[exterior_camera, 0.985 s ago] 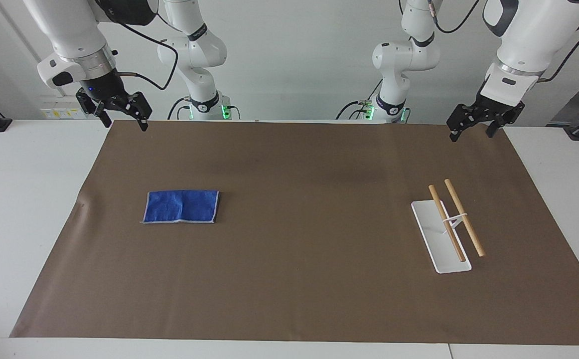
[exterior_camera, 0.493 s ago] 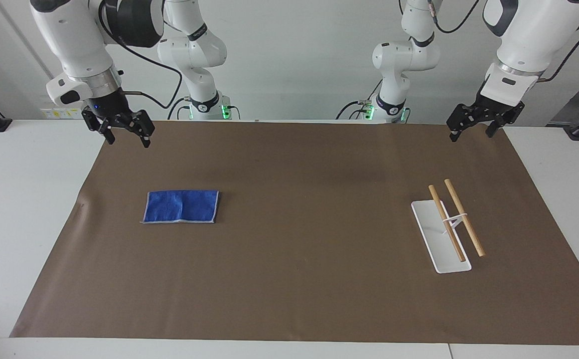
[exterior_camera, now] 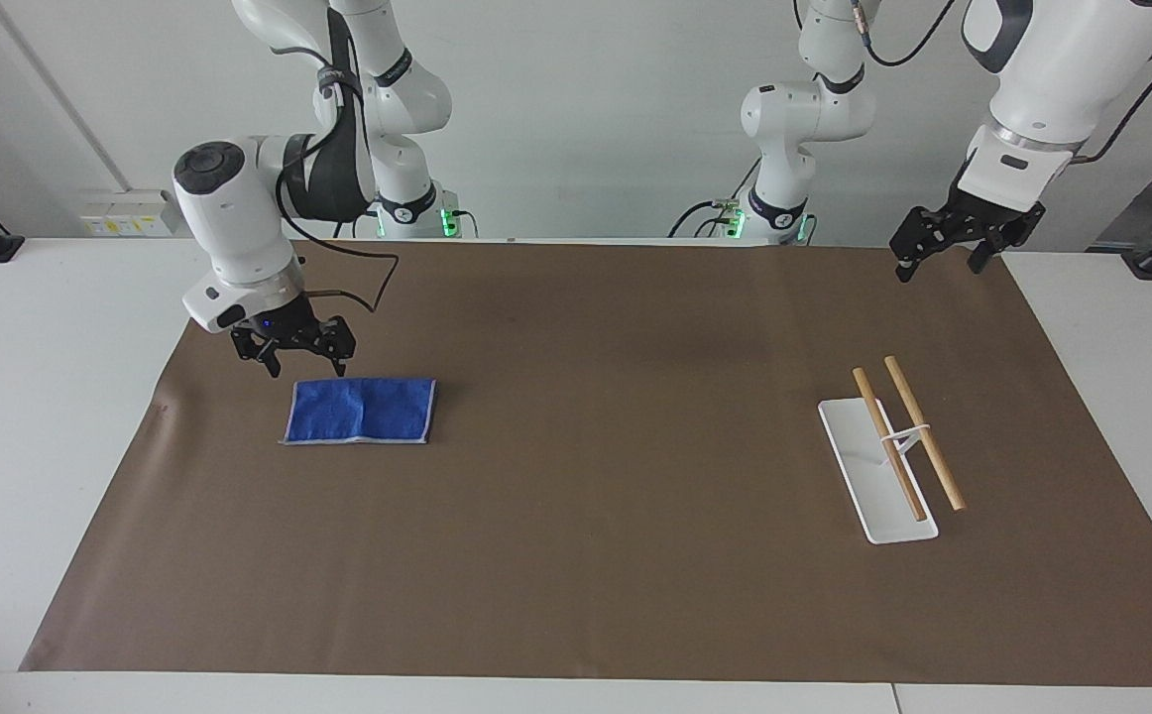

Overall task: Right arm passes towel to left arm to hang
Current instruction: 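Reach the right gripper down onto the blue towel and grasp it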

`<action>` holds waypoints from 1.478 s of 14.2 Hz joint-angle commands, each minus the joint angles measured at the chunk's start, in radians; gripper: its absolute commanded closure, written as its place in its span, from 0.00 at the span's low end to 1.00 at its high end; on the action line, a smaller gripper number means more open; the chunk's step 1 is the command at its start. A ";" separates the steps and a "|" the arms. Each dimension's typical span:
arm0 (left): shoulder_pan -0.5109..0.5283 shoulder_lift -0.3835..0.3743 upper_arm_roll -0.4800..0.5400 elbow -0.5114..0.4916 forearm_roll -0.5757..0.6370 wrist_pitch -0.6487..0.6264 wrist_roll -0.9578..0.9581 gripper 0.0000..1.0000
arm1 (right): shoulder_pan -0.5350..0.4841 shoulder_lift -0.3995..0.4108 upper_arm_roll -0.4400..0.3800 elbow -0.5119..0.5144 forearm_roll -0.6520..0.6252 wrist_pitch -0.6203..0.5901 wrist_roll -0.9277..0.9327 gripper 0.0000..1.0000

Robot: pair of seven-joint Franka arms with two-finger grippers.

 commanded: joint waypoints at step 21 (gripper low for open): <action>-0.006 -0.037 0.014 -0.049 -0.013 0.007 0.006 0.00 | 0.004 0.102 0.007 -0.233 0.041 0.326 -0.110 0.67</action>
